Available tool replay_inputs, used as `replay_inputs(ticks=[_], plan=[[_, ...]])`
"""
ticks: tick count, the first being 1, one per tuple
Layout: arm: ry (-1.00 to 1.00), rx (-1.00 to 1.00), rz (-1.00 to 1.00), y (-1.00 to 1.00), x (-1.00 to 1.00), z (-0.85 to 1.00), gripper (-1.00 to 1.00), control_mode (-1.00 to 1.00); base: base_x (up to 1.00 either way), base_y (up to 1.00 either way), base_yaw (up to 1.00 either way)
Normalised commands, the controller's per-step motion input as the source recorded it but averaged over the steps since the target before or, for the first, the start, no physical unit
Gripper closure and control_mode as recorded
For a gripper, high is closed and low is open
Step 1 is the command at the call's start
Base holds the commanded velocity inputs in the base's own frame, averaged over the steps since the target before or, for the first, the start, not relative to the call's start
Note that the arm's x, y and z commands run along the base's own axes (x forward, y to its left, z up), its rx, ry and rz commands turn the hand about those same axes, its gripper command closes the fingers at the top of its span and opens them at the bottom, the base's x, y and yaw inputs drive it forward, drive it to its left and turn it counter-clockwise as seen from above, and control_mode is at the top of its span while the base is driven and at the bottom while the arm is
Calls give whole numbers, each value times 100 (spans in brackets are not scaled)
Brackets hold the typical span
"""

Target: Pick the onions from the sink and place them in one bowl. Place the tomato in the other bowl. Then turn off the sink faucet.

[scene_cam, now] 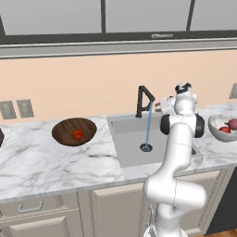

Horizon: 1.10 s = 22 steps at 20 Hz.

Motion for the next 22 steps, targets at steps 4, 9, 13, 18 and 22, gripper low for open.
replay_inputs(ticks=[4, 9, 13, 18, 22], plan=[[1, 1, 0, -5, 38, -21, -100, -100, 0, 0, 0], [3, 0, 0, 0, 37, -21, -100, -100, 0, 0, 0], [3, 0, 0, 0, 43, -14, -100, -100, 0, 0, 0], [1, 0, 0, 39, 39, 3, -100, -100, 0, 0, 0], [1, -1, 1, 99, 9, 45, -100, -100, 0, 0, 0]])
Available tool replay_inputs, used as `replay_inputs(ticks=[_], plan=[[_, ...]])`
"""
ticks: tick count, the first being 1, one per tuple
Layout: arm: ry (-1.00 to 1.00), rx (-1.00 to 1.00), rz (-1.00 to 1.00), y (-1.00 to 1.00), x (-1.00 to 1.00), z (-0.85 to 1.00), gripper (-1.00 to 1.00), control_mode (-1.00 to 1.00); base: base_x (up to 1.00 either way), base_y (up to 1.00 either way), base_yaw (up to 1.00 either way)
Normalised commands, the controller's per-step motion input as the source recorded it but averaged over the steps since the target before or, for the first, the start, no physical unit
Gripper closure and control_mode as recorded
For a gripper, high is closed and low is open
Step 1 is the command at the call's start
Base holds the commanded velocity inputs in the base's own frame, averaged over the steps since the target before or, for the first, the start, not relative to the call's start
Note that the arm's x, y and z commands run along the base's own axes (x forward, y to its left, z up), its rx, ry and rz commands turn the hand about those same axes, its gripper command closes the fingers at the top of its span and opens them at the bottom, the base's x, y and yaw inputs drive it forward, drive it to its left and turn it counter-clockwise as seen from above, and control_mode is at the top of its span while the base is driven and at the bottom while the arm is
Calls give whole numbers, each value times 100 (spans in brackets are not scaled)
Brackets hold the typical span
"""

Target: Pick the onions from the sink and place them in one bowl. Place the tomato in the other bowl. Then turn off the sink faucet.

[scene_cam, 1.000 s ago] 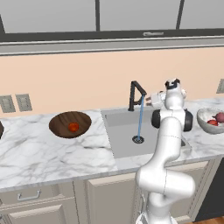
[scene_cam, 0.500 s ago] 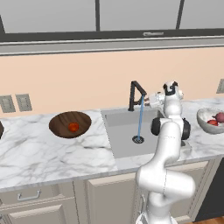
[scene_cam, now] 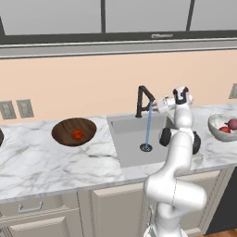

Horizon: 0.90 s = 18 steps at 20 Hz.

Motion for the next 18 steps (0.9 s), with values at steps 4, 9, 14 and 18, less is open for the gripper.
replay_inputs(ticks=[4, 9, 14, 18], plan=[[-1, -17, 0, 100, 0, 74, -100, -100, 0, 0, 0], [-13, -27, 0, 100, 0, 54, -100, -100, 0, 0, 0], [-6, -22, 2, 100, 0, 58, -100, -100, 0, 0, 0], [-3, -16, 7, 91, 4, 38, -100, -100, 0, 0, 0]])
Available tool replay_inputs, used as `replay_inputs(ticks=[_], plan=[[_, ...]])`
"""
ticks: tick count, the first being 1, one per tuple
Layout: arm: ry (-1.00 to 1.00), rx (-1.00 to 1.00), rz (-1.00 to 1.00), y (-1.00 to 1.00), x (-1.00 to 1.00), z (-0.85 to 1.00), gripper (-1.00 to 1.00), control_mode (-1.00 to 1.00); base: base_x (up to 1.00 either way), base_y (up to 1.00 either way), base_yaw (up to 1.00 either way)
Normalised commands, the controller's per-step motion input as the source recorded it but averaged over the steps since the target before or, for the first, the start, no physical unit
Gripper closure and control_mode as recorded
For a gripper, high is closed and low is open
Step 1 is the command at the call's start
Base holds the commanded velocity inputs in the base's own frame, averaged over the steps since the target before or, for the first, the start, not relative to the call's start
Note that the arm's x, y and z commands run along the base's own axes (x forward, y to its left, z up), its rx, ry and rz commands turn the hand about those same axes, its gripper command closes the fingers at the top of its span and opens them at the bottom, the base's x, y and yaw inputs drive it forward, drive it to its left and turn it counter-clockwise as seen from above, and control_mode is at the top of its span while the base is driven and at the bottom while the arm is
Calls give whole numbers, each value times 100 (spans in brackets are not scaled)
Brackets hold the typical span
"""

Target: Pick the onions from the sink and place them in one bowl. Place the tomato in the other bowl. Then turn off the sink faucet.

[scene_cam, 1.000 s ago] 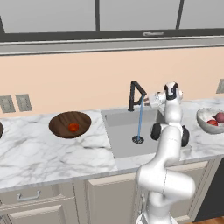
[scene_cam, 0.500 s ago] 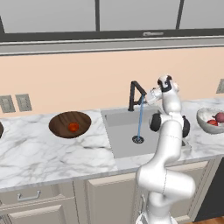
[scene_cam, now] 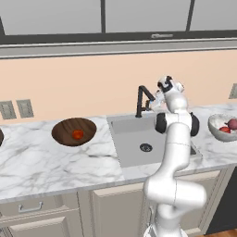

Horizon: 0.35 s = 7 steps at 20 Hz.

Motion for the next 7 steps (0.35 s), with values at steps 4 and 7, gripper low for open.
replay_inputs(ticks=[4, 7], plan=[[-1, -9, 3, 16, -18, 0, -100, -100, 0, 0, 0], [-20, -23, 0, 13, -34, -20, -100, -100, 0, 0, 0]])
